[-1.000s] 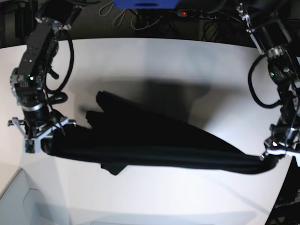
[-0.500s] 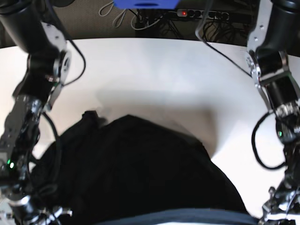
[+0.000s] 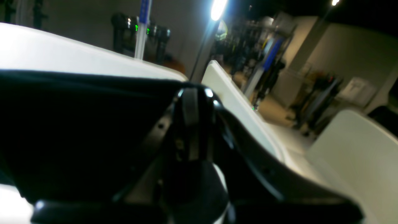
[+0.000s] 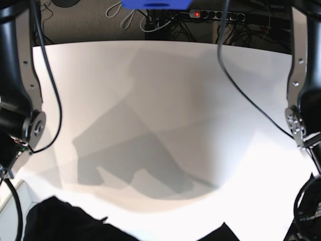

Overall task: Layout the t-shirt on the table in an organized manner, then fold the t-shirt properly
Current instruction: 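Lay the t-shirt flat on the table and release both grippers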

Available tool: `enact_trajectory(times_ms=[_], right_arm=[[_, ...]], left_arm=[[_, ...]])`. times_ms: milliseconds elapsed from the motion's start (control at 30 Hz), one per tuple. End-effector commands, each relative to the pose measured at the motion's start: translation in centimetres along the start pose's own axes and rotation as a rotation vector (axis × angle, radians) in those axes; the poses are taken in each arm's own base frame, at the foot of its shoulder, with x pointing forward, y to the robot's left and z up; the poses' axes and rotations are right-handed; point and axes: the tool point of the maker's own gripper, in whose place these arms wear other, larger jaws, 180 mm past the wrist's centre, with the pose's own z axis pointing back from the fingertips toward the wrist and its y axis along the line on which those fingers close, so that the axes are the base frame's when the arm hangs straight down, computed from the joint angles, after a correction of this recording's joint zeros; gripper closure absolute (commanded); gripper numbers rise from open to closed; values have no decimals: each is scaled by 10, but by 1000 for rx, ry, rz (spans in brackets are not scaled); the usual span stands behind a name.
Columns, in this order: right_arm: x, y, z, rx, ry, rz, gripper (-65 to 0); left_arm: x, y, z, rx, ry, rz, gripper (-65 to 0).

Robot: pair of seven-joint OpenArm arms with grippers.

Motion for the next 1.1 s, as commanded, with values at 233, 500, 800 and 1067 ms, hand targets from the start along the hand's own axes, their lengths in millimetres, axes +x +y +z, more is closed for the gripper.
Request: enact_trajectory(times_ms=[233, 500, 800, 1067], right_arm=[[5, 7, 43, -33, -92, 66, 0], [17, 8, 71, -54, -167, 88, 0], [-16, 23, 64, -12, -149, 29, 0], [-133, 81, 2, 144, 70, -146, 0]], left_arm=[[29, -9, 30, -13, -109, -104, -2], [28, -34, 51, -64, -124, -175, -2], [-10, -14, 48, -41, -38, -136, -2], [-125, 66, -4, 131, 256, 154, -5]])
